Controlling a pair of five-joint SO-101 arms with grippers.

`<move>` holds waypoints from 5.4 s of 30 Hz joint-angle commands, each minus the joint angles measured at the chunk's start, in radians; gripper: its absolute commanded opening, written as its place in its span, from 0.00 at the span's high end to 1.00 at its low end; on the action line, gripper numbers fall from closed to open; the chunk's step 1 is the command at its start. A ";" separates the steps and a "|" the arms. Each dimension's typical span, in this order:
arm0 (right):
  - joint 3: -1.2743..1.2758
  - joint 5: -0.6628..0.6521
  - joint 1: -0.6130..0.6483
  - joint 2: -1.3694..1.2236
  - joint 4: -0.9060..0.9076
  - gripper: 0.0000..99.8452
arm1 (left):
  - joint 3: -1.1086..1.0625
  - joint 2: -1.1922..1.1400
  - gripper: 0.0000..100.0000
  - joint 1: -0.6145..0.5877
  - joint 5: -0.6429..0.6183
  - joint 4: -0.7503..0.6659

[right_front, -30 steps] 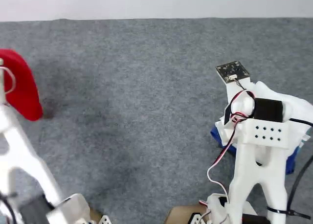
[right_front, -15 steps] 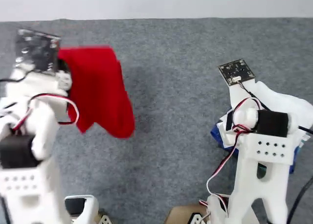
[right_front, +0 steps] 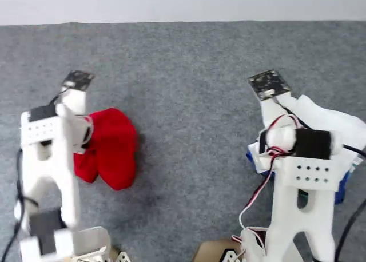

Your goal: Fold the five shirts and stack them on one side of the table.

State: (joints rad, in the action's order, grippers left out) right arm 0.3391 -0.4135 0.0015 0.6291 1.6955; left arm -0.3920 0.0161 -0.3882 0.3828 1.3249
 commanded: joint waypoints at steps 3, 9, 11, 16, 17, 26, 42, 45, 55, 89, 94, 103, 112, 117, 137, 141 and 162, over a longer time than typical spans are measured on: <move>-0.041 0.011 0.128 0.018 -0.050 0.99 | 0.277 -0.212 0.85 -0.187 0.008 0.051; -0.044 0.011 0.196 -0.059 -0.061 0.99 | 0.512 -0.330 0.85 -0.319 0.081 0.155; -0.048 0.011 0.231 -0.091 -0.064 0.99 | 0.565 -0.353 0.85 -0.367 0.081 0.169; -0.089 0.015 0.395 -0.168 -0.065 0.99 | 0.664 -0.364 0.85 -0.488 0.083 0.229; -0.101 0.015 0.423 -0.188 -0.065 0.99 | 0.684 -0.364 0.85 -0.509 0.083 0.253; -0.296 0.155 0.578 -0.450 -0.065 0.95 | 0.788 -0.364 0.85 -0.632 0.110 0.428; -0.904 0.258 0.875 -1.090 -0.133 0.81 | 0.820 -0.365 0.85 -0.792 0.109 0.413; -1.037 0.256 0.880 -1.216 -0.194 0.81 | 0.820 -0.368 0.85 -0.802 0.109 0.413; -1.502 0.249 0.891 -1.598 -0.283 0.81 | 0.817 -0.373 0.85 -0.832 0.109 0.413; -2.022 -0.382 0.750 -1.405 -0.045 0.99 | 0.974 -0.334 0.85 -0.809 0.106 0.428; -2.019 -0.603 0.717 -1.251 -0.091 0.99 | 0.990 -0.206 0.85 -0.787 0.106 0.428; -2.021 -1.016 0.716 -1.102 -0.197 0.99 | 0.949 0.038 0.85 -0.695 0.106 0.428; -2.019 -1.200 0.766 -1.101 -0.297 0.99 | 0.774 0.264 0.85 -0.617 0.110 0.427; -2.013 -1.338 0.700 -1.107 -0.406 0.99 | 0.708 0.324 0.85 -0.617 0.112 0.427; -2.021 -1.445 0.558 -1.244 -0.587 0.99 | 0.584 0.417 0.85 -0.591 0.114 0.427; -2.021 -1.442 0.544 -1.294 -0.590 0.99 | 0.584 0.417 0.85 -0.594 0.114 0.428; -2.016 -0.614 0.407 -1.213 -0.438 0.99 | 0.584 0.417 0.85 -0.589 0.109 0.427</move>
State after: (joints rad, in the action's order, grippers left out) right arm -1.6326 -1.1715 0.4235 -0.6843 1.2183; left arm 0.1895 0.4043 -0.9820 0.4856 1.7377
